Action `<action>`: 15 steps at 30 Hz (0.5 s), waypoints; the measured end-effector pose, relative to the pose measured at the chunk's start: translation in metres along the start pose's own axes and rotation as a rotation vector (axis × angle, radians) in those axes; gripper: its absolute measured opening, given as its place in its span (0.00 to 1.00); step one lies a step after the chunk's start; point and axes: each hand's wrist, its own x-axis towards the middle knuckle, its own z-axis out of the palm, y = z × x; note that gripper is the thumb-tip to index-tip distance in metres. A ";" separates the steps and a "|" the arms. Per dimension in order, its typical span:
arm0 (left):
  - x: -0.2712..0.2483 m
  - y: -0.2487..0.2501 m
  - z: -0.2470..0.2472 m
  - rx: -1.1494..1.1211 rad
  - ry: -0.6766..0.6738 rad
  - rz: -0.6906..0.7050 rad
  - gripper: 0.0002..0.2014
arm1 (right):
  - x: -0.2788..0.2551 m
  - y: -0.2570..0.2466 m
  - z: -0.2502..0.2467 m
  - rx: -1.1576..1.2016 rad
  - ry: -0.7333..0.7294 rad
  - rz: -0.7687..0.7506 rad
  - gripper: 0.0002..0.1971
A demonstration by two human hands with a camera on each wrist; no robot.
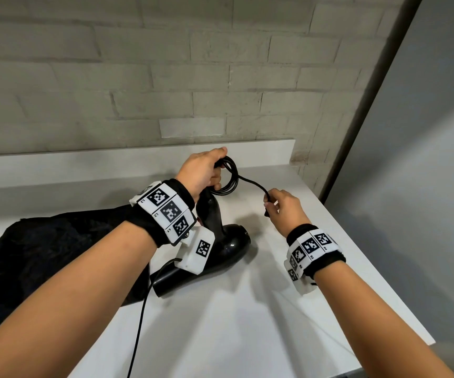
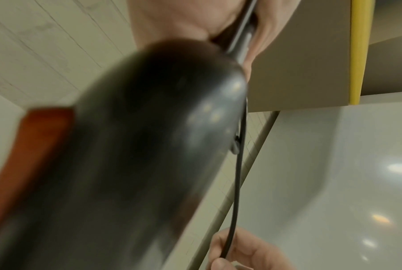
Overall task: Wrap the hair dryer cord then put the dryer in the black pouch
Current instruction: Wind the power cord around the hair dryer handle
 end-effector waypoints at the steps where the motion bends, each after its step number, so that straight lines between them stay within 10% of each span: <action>1: 0.001 0.000 0.000 -0.003 0.006 -0.002 0.16 | 0.000 -0.001 0.000 0.011 -0.016 0.007 0.05; 15: 0.006 -0.002 -0.001 0.041 0.030 0.015 0.19 | -0.007 -0.099 -0.033 0.683 0.264 -0.177 0.14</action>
